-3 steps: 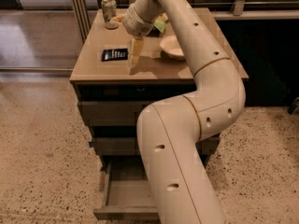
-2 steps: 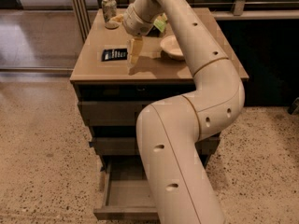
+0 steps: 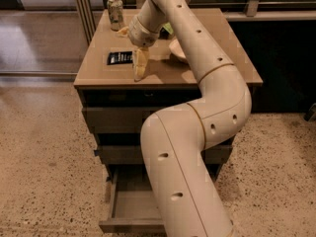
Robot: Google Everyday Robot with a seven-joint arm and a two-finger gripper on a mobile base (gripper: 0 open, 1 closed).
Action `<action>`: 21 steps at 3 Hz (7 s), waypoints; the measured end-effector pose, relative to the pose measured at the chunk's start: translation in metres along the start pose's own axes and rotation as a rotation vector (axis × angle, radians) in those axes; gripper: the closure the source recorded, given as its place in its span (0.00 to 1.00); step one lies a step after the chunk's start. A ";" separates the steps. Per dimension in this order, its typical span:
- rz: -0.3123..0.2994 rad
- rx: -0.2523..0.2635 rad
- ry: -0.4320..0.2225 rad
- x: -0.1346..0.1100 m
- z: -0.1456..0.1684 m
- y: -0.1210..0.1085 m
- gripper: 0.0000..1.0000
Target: Place rxbar chocolate into bottom drawer
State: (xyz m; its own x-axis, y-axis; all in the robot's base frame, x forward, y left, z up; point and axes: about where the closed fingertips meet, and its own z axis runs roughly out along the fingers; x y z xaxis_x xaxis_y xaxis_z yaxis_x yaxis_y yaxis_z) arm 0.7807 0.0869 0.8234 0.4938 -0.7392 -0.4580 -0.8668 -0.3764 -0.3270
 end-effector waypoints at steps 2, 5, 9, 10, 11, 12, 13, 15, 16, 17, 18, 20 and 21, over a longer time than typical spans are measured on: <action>0.014 -0.041 -0.004 -0.005 0.008 0.006 0.00; 0.035 -0.055 0.072 -0.036 -0.013 0.001 0.00; 0.098 -0.041 0.097 -0.032 -0.017 -0.001 0.00; 0.122 -0.066 0.110 -0.023 -0.011 0.006 0.00; 0.137 -0.081 0.114 -0.017 -0.007 0.010 0.00; 0.162 -0.096 0.113 -0.007 -0.002 0.016 0.00; 0.169 -0.114 0.131 0.000 0.004 0.019 0.00; 0.143 -0.137 0.163 0.005 0.017 0.019 0.00; 0.119 -0.109 0.169 -0.004 0.018 0.009 0.00; 0.074 -0.095 0.177 -0.015 0.020 0.000 0.00; 0.046 -0.088 0.183 -0.022 0.021 -0.005 0.00; 0.060 -0.081 0.210 -0.016 0.014 -0.005 0.00; 0.096 -0.066 0.231 -0.003 -0.005 0.000 0.00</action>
Offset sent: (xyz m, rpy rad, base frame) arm 0.0907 0.0009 0.0264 -0.0984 0.1853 0.0394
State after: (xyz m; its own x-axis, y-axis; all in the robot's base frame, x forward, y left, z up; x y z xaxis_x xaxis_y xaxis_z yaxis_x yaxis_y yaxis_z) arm 0.7791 0.0867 0.8290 0.3868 -0.8783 -0.2809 -0.9152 -0.3284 -0.2335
